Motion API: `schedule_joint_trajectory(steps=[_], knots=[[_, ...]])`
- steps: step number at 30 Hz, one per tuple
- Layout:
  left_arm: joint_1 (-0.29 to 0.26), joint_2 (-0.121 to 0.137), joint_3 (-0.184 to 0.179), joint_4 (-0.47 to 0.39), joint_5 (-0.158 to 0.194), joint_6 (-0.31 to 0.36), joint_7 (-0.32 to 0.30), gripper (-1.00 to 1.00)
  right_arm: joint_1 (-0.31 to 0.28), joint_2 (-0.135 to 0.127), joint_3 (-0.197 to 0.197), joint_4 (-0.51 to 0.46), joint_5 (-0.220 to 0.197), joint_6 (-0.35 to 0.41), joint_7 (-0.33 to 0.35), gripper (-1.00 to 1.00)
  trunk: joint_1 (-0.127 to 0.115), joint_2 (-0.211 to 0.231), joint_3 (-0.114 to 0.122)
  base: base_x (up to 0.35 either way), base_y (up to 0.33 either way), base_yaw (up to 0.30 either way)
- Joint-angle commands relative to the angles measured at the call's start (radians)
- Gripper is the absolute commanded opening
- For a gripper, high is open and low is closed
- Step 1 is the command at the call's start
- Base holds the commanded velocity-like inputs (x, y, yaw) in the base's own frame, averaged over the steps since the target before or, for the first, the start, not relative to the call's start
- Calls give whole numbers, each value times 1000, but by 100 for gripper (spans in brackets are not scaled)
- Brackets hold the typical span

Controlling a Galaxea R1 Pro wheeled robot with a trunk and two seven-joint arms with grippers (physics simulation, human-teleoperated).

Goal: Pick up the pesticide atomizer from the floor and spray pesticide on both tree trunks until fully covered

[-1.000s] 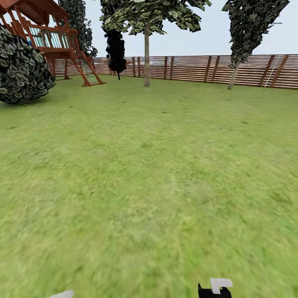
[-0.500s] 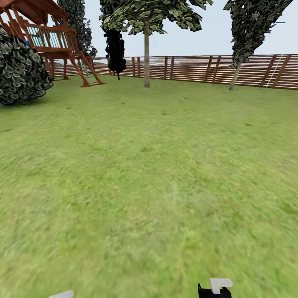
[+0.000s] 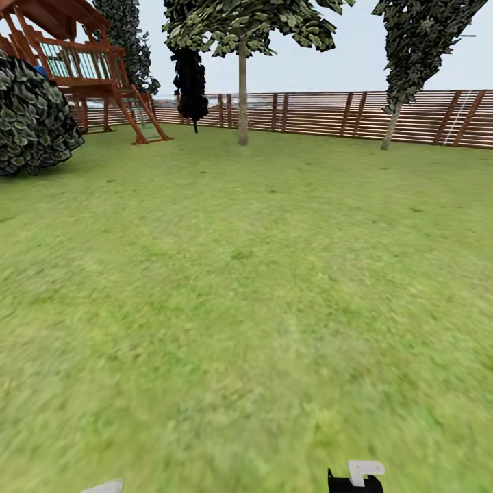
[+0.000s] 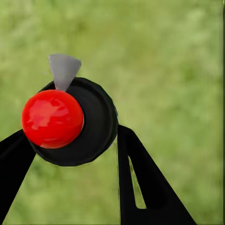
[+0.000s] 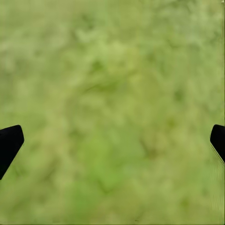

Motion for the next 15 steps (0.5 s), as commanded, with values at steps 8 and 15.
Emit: schedule_joint_trajectory(steps=[8,15], knots=[[-1,0,-1,1,3,-4,1,-100,0,0,9,1,-10,-3,-1,100,0,0,-1,340,0,0],[-1,0,0,1,3,-4,1,-100,0,0,9,1,-10,-3,-1,100,0,0,-1,340,0,0]])
